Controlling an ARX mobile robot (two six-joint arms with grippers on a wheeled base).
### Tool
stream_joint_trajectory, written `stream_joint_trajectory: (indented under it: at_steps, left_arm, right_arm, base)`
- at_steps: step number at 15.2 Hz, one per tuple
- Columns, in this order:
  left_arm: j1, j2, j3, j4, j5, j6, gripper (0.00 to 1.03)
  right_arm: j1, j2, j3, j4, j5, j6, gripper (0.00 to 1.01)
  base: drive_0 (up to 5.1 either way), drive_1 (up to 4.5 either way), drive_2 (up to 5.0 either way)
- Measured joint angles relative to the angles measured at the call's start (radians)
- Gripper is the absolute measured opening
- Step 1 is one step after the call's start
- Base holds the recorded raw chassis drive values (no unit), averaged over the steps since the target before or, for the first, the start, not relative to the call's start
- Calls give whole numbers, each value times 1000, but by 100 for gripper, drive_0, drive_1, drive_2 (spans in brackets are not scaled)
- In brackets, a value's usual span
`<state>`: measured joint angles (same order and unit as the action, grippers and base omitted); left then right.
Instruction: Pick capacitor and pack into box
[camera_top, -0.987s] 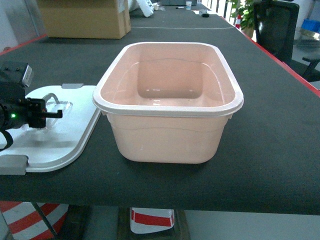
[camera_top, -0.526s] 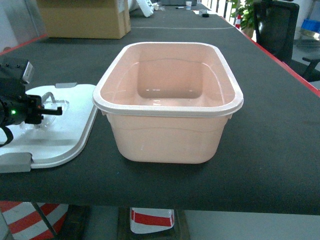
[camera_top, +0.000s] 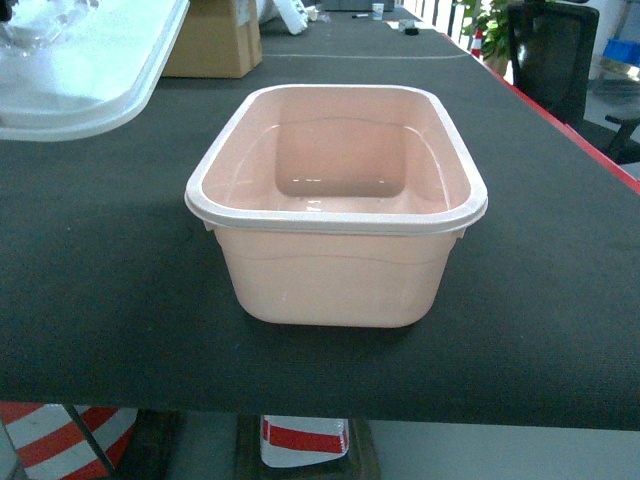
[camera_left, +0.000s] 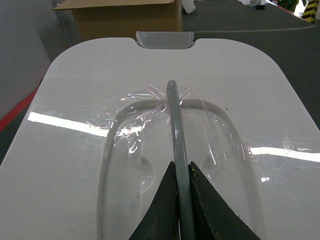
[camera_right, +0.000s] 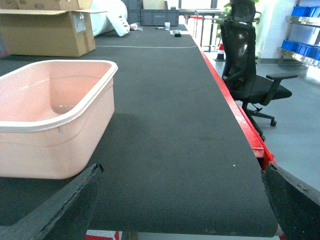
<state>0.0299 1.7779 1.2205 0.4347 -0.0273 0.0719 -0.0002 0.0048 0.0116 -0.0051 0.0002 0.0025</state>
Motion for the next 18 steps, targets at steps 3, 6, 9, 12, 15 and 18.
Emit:
stream_joint_trajectory:
  at_steps: [3, 6, 9, 12, 15, 18]
  left_arm:
    - [-141, -68, 35, -146, -115, -48, 2]
    - [-308, -73, 96, -228, -246, -84, 2]
    - [-469, -3, 176, -262, -340, -117, 2]
    - [-548, 71, 222, -292, -383, -157, 2]
    - [-579, 225, 239, -295, -401, -282, 2]
    - [-580, 249, 228, -237, -377, -281, 9]
  right_arm:
    - [0, 0, 0, 0, 0, 0, 98]
    - [0, 0, 0, 0, 0, 0, 98]
    - [0, 0, 0, 0, 0, 0, 98]
    - [0, 0, 0, 0, 0, 0, 98]
    - [0, 0, 0, 0, 0, 0, 98]
    - [0, 0, 0, 0, 0, 0, 98]
  base:
    - [0, 0, 0]
    - [0, 0, 0]
    - [0, 0, 0]
    - [0, 0, 0]
    - [0, 0, 0]
    - [0, 0, 0]
